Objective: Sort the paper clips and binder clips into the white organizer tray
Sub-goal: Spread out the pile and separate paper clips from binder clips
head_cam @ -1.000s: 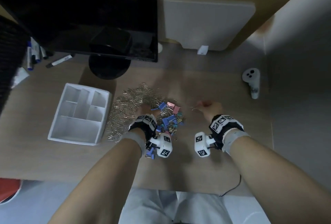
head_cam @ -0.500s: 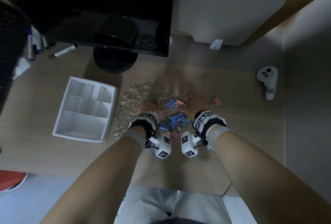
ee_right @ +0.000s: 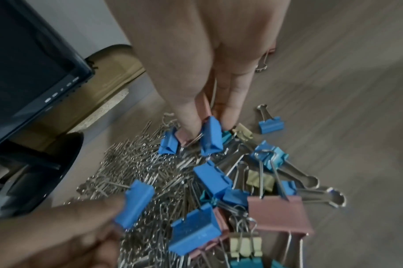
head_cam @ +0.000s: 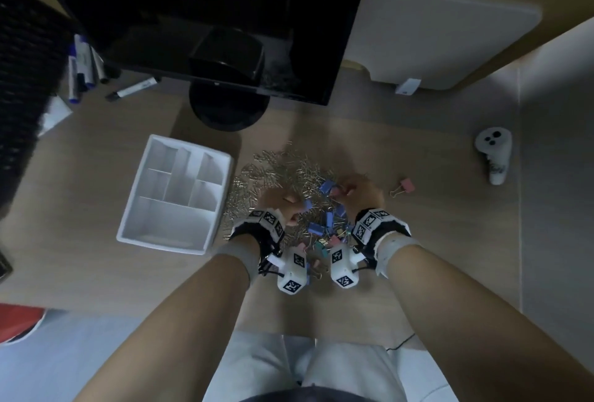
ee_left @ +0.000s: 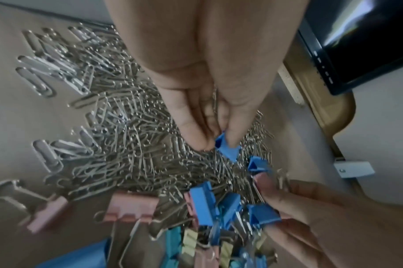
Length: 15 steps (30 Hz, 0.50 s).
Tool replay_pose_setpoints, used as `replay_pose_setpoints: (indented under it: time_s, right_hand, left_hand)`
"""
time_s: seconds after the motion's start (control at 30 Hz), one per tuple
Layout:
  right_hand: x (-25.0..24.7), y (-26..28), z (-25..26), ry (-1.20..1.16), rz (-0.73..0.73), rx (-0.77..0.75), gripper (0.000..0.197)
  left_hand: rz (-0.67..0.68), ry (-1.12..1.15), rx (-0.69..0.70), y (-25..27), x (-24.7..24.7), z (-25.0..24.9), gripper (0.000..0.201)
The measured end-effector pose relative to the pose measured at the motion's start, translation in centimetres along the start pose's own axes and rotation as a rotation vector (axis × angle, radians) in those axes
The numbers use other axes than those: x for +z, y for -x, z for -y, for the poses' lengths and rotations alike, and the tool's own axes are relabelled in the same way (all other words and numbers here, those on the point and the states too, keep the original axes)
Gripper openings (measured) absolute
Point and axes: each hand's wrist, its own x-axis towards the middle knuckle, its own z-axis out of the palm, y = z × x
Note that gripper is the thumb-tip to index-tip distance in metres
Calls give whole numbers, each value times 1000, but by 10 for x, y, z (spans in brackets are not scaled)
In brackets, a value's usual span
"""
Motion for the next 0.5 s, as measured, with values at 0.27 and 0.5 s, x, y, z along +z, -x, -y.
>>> replay_pose_setpoints:
  time_s: [0.27,0.5]
  right_hand:
    - [-33,-2,-27,-21,-34,-5,35]
    - [-20,-2,9,166,-13,-151,27]
  left_hand:
    - [31,-357,40,6,51,-13,6]
    - [-235,-119,-14,10,28,0,19]
